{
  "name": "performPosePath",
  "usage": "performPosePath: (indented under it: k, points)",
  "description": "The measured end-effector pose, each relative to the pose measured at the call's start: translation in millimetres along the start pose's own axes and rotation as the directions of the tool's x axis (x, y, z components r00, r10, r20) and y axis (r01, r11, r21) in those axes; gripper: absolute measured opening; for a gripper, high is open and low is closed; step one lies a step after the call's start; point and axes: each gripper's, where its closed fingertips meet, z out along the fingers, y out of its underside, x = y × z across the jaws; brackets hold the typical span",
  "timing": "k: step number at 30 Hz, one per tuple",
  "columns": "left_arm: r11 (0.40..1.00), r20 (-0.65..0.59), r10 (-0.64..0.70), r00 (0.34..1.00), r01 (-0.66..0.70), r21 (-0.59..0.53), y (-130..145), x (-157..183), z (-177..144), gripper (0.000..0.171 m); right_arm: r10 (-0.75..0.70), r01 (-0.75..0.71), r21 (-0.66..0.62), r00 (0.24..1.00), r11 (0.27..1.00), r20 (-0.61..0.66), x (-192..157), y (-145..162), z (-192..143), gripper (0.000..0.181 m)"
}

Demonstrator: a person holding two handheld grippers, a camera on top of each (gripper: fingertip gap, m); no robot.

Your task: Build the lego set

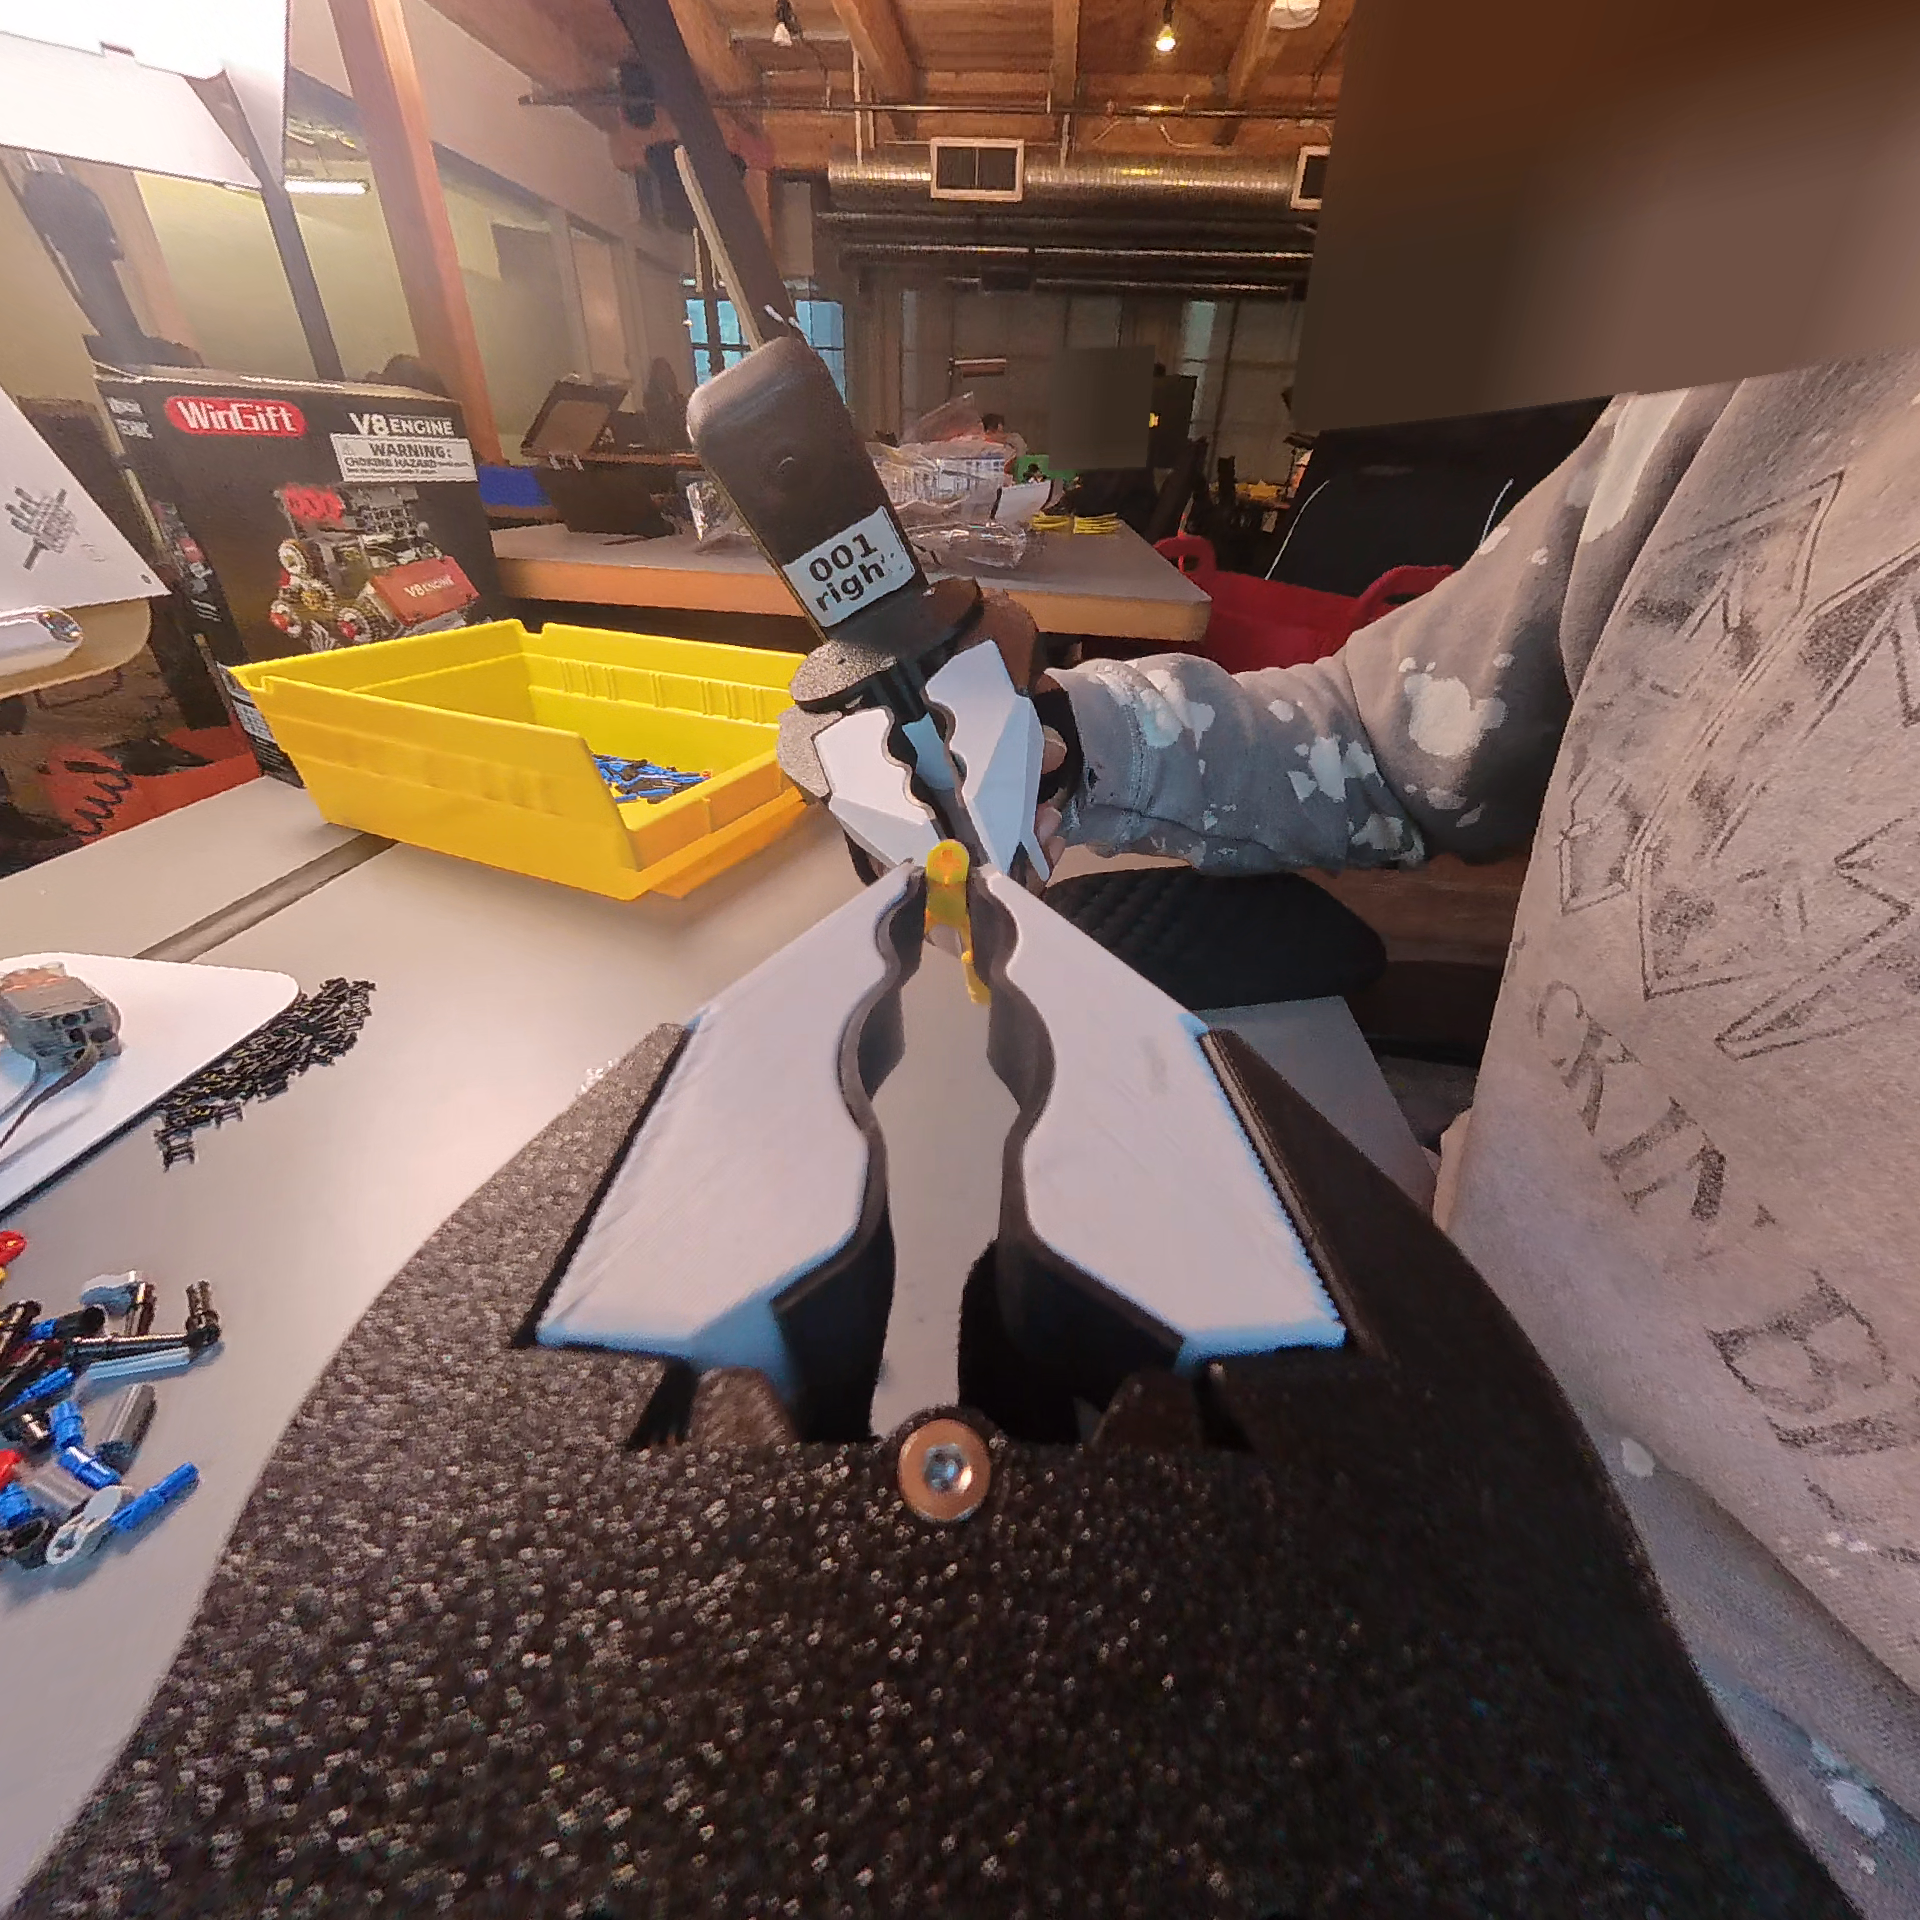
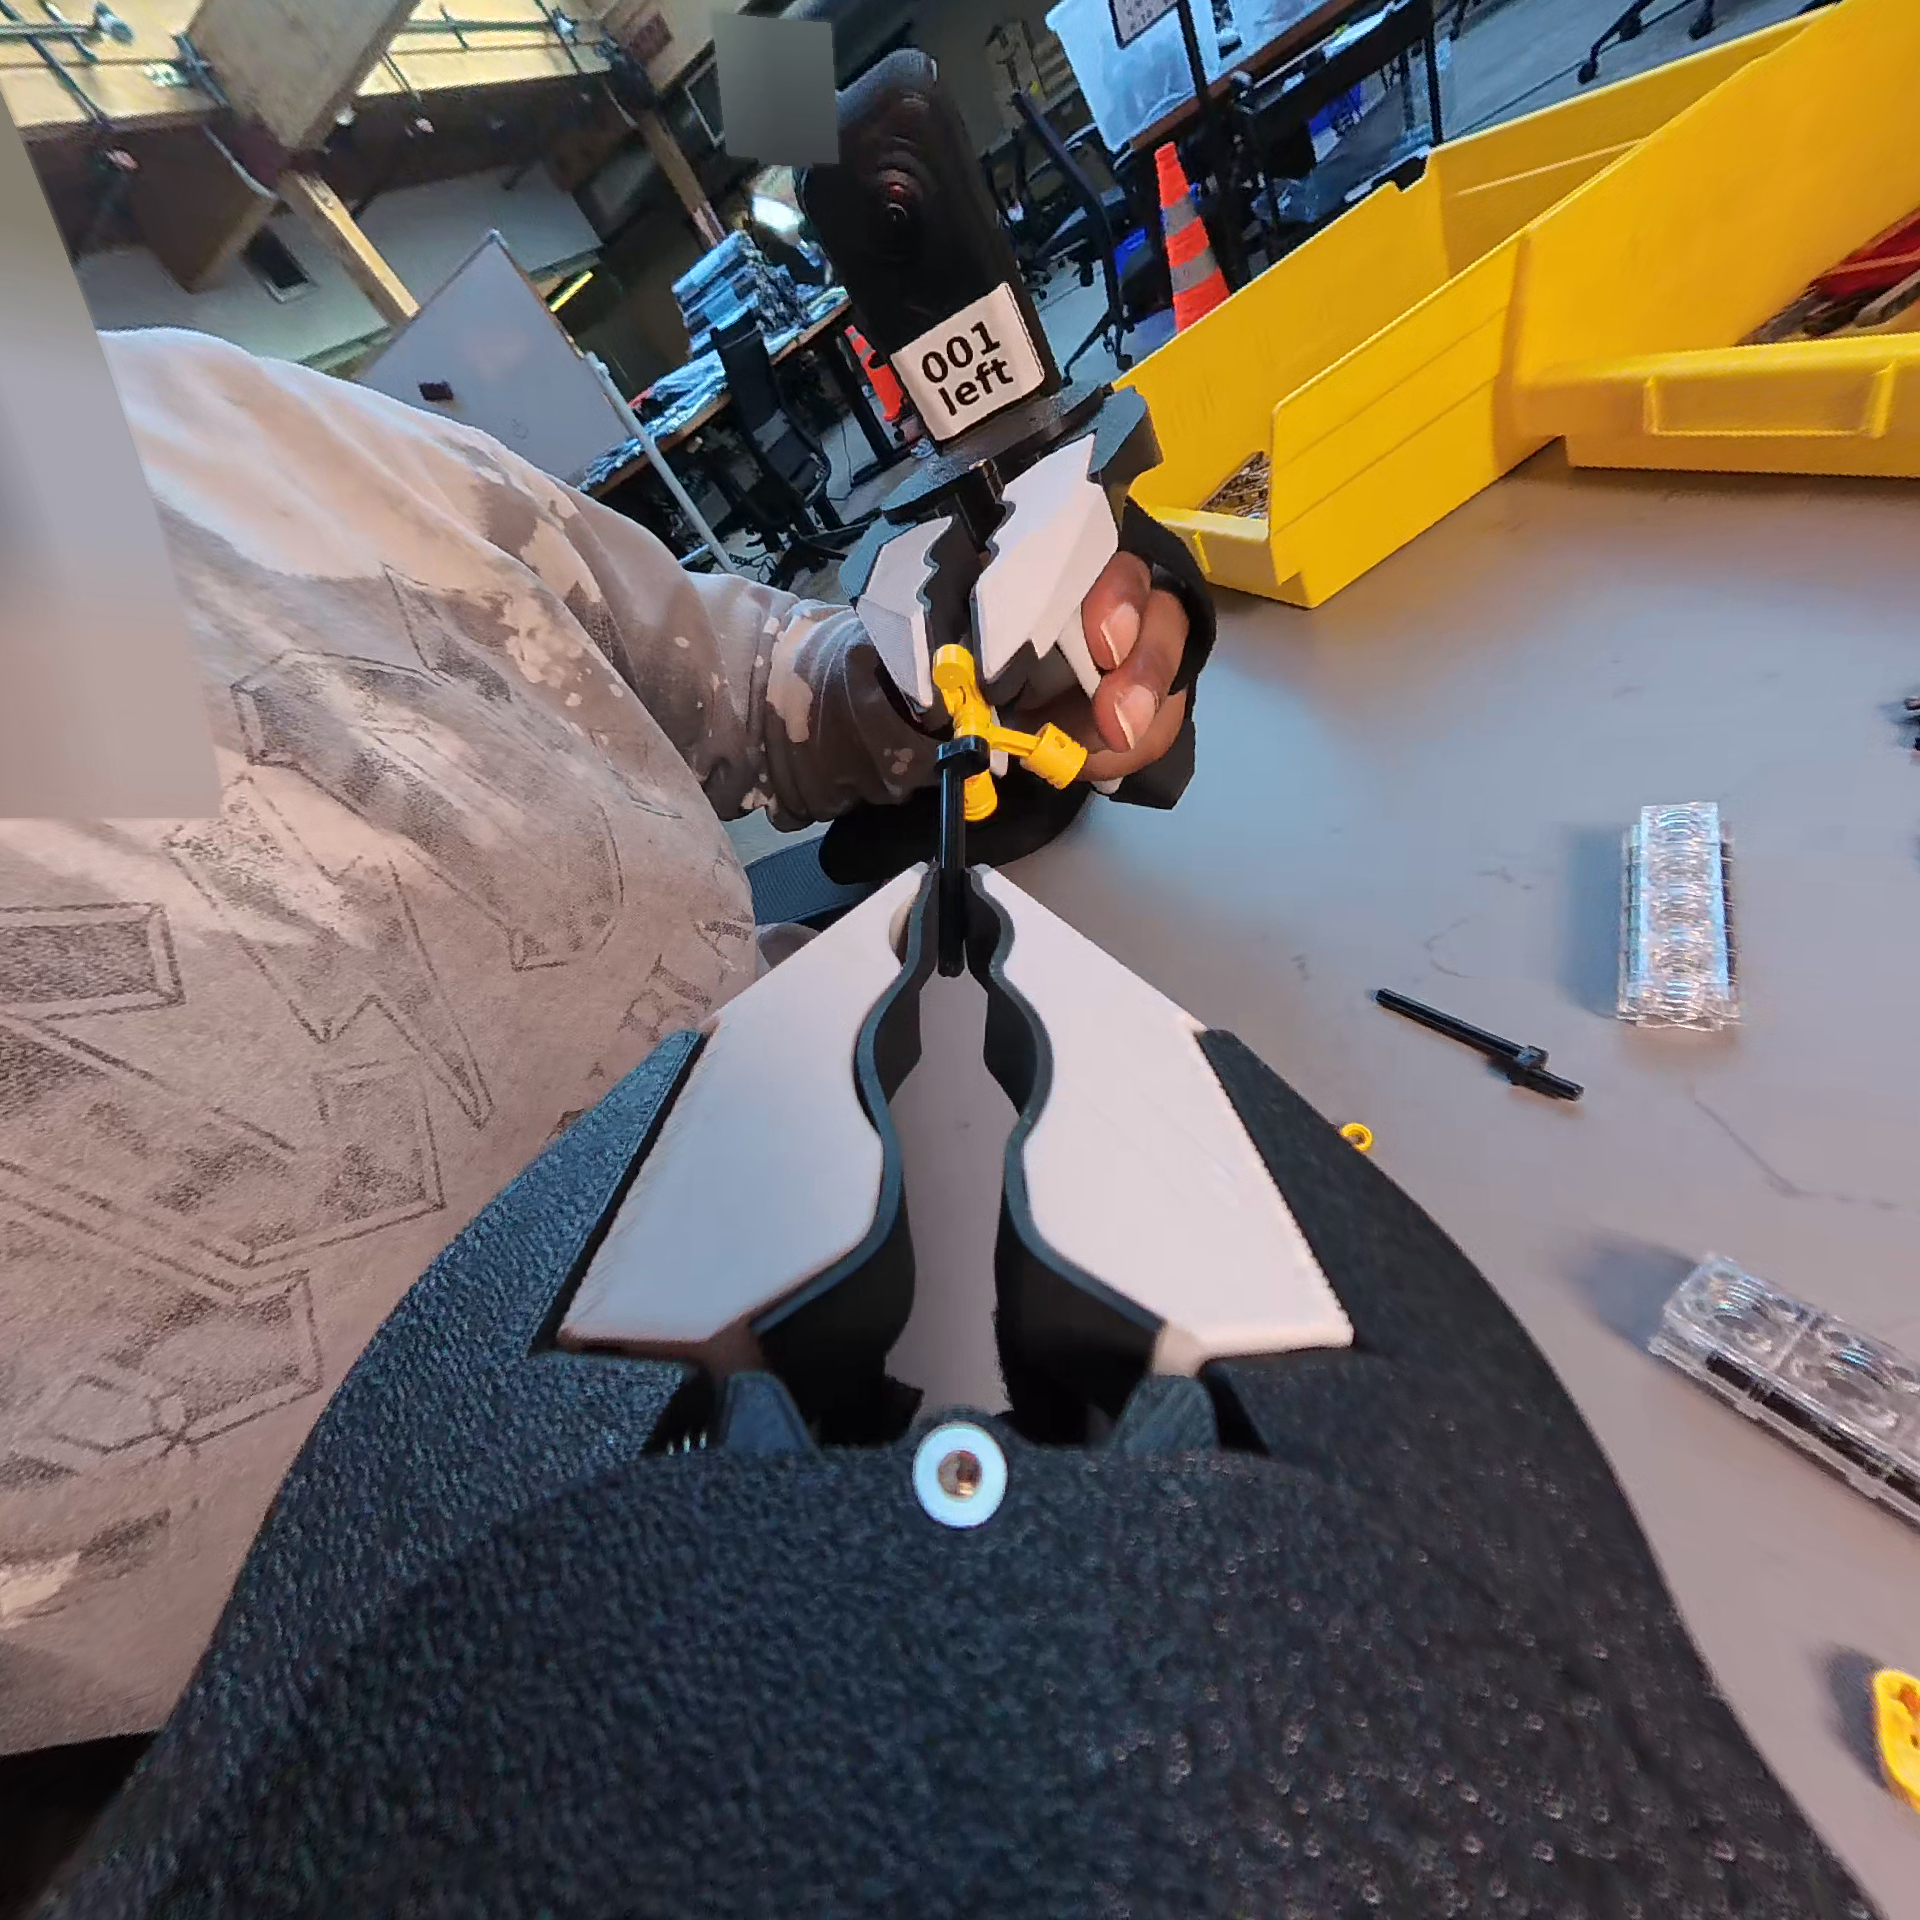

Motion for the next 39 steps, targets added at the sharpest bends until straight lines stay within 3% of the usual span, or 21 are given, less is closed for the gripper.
performPosePath:
  k: [5, 9, 12, 15, 19, 22, 25, 31, 39]
  points:
    - [0.998, 0.024, -0.057, 0.998, 0.056, 0.006, 2, -9, 0, 0.007, -0.056, 0.058, 0.052, 0.998, 0.997, -0.04, 8, -5, -2, 0.004]
    - [0.966, 0.069, -0.254, 0.965, 0.249, 0.076, 5, -29, -1, 0.007, -0.295, 0.321, 0.059, 0.917, 0.945, -0.268, 29, -15, -7, 0.007]
    - [0.914, 0.077, -0.401, 0.913, 0.393, 0.1, 13, -40, 2, 0.007, -0.54, 0.574, -0.082, 0.698, 0.814, -0.47, 42, -21, -10, 0.019]
    - [0.845, 0.037, -0.528, 0.849, 0.521, 0.121, 19, -43, 5, 0.007, -0.738, 0.705, -0.313, 0.437, 0.636, -0.515, 49, -18, -8, 0.019]
    - [0.81, 0.04, -0.581, 0.813, 0.572, 0.13, 24, -46, 7, 0.007, -0.824, 0.732, -0.458, 0.249, 0.504, -0.508, 54, -16, -2, 0.009]
    - [0.81, 0.055, -0.581, 0.812, 0.572, 0.129, 24, -48, 5, 0.007, -0.851, 0.731, -0.514, 0.174, 0.45, -0.496, 55, -16, 0, 0.007]
    - [0.813, 0.041, -0.577, 0.816, 0.569, 0.124, 23, -47, 3, 0.007, -0.854, 0.734, -0.515, 0.171, 0.443, -0.491, 55, -16, 3, 0.005]
    - [0.874, 0.002, -0.482, 0.876, 0.481, 0.071, 19, -37, 0, 0.008, -0.845, 0.76, -0.465, 0.203, 0.454, -0.494, 48, -17, 4, 0.004]
    - [0.936, 0.062, -0.351, 0.934, 0.352, 0.001, 16, -39, 6, 0.007, -0.801, 0.774, -0.399, 0.223, 0.491, -0.555, 46, -19, -1, 0.004]
